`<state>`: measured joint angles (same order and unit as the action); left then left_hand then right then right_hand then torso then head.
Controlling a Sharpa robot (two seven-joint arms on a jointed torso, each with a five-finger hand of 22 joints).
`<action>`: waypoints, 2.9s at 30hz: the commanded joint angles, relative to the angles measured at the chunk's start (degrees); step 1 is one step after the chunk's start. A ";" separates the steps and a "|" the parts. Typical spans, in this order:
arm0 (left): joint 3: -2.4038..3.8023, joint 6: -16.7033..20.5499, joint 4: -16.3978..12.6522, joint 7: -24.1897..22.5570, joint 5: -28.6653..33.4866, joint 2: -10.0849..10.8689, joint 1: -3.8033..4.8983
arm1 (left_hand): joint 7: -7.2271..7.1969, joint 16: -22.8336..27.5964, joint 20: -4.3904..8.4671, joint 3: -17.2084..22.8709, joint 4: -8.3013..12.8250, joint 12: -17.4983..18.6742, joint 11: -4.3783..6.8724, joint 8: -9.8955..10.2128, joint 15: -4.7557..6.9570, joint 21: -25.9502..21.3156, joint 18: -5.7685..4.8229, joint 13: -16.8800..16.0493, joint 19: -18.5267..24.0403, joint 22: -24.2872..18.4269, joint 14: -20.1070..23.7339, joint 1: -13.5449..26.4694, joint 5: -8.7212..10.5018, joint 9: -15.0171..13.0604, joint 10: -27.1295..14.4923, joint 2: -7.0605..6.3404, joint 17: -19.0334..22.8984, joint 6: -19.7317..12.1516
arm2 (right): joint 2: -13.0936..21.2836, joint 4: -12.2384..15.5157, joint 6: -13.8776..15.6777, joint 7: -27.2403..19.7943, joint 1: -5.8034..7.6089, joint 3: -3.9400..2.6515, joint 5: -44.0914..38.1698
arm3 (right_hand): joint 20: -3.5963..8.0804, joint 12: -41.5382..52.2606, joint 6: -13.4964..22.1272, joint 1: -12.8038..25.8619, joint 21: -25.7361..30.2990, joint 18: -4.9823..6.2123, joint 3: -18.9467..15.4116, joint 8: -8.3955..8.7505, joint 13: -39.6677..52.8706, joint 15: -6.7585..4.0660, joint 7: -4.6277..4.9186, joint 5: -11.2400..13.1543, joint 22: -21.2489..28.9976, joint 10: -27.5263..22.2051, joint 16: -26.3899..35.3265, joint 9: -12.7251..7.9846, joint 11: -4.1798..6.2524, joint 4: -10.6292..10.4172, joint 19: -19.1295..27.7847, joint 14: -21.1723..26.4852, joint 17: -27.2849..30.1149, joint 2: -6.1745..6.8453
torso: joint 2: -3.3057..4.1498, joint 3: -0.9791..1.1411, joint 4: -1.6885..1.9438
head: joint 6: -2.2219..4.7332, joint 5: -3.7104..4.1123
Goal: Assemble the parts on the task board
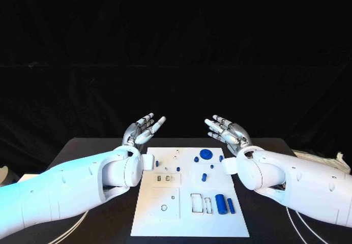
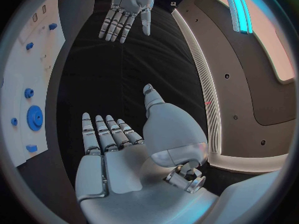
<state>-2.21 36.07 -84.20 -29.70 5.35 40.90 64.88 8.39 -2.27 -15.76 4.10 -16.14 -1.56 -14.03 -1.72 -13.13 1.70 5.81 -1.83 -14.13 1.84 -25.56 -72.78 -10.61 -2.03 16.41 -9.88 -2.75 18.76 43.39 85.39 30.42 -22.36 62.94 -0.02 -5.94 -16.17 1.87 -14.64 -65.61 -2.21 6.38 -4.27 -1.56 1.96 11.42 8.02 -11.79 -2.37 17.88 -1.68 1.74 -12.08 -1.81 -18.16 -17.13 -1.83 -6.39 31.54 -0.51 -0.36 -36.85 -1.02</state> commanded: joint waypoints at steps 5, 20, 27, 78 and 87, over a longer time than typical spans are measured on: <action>0.04 -3.25 0.00 -1.40 1.53 -0.11 0.09 | 8.26 -2.09 -0.93 1.84 -0.56 -1.35 -0.92 -1.37 -0.64 1.69 1.14 -0.72 -5.07 0.94 -9.08 -3.70 -0.08 -0.69 7.11 2.01 -1.13 6.19 | -0.36 -0.97 -11.85 5.18 0.56 -0.03 -6.52 | -0.52 3.43 -17.88 -8.02 -5.09 2.35 1.46 -2.49 1.65 0.44 6.86 -1.52 -2.20 25.35 -3.74 1.56 -1.22 4.54 -17.80 -27.22 -1.78 -0.75 | 0.01 0.00 0.00 | 0.00 0.00; 0.06 -13.26 -2.23 -2.53 4.14 5.58 0.20 | 3.99 -9.65 2.86 3.62 7.55 -7.67 4.87 -6.41 6.66 13.45 4.85 -2.14 -41.04 5.11 -37.99 -9.45 2.26 -2.18 43.61 6.83 -4.33 36.73 | 0.74 -6.61 -1.80 0.21 1.60 -0.39 -31.88 | 1.97 2.49 -39.79 -14.44 -9.96 4.38 4.27 -2.79 1.58 -4.06 4.12 -0.95 -2.35 42.91 -4.45 2.08 2.90 10.05 -33.03 -45.82 -1.91 -0.17 | 1.64 0.11 -0.08 | 0.02 1.01; 0.13 -16.92 -6.44 -0.39 1.15 9.00 0.54 | 2.47 -11.19 5.40 4.49 9.54 -6.50 6.65 -6.15 9.16 15.66 4.73 -1.90 -46.63 5.63 -44.91 -10.96 2.48 -1.95 48.66 6.86 -6.95 40.51 | 1.66 -8.20 -5.18 6.43 3.48 -0.87 -46.90 | 6.25 2.54 -44.83 -14.76 -14.53 4.20 7.55 -2.96 1.83 -7.72 2.58 -0.29 -3.70 50.66 -6.37 2.33 5.24 13.55 -42.45 -55.81 -2.97 1.25 | 3.80 0.21 0.44 | 0.63 1.87; 0.86 -16.60 -19.51 2.29 0.54 16.01 2.84 | 2.91 -9.75 5.91 4.98 9.70 -2.47 6.44 -3.30 9.20 16.25 4.46 -1.93 -47.54 5.58 -46.23 -9.14 2.47 -1.77 49.64 6.24 -10.90 40.66 | -3.46 -10.01 -23.98 23.67 8.49 -1.35 -93.64 | 11.58 1.64 -48.80 -7.93 -73.14 -1.63 22.54 -2.10 1.71 -12.01 -0.19 3.75 -61.41 52.64 -65.79 2.39 7.98 12.20 -62.18 -69.34 -53.66 9.09 | 12.57 -0.27 2.70 | 2.76 4.74; 0.87 -16.68 -19.64 2.52 0.54 16.13 2.85 | 2.93 -9.70 5.89 5.01 9.72 -2.43 6.42 -3.26 9.18 16.23 4.47 -1.93 -47.52 5.56 -46.21 -9.15 2.46 -1.77 49.60 6.28 -10.93 40.63 | -4.42 -11.17 -24.69 23.64 8.41 -1.33 -94.14 | 11.52 1.59 -48.73 -7.91 -73.89 -1.72 23.20 -2.07 1.68 -11.94 -0.12 3.85 -62.31 52.41 -66.80 2.38 7.89 11.57 -62.15 -69.23 -54.52 9.43 | 12.90 -0.24 2.82 | 2.64 4.49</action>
<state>-1.39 19.84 -103.61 -27.14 6.18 57.04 67.65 10.95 -12.34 -9.91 8.92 -6.72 -4.17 -7.16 -5.18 -4.10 18.18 10.29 -3.79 -61.91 7.45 -72.19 -82.46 -8.37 -3.89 66.04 -3.47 -13.64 59.57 39.10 74.36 7.25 0.99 71.38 -1.34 -98.74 -4.63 3.63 -63.23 -73.53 -75.89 5.69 18.68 -3.96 3.65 -0.93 7.57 -8.18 -64.69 70.44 -68.36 4.08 -3.80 9.72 -79.82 -83.93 -56.37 2.36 44.28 -0.73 2.39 -34.09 3.55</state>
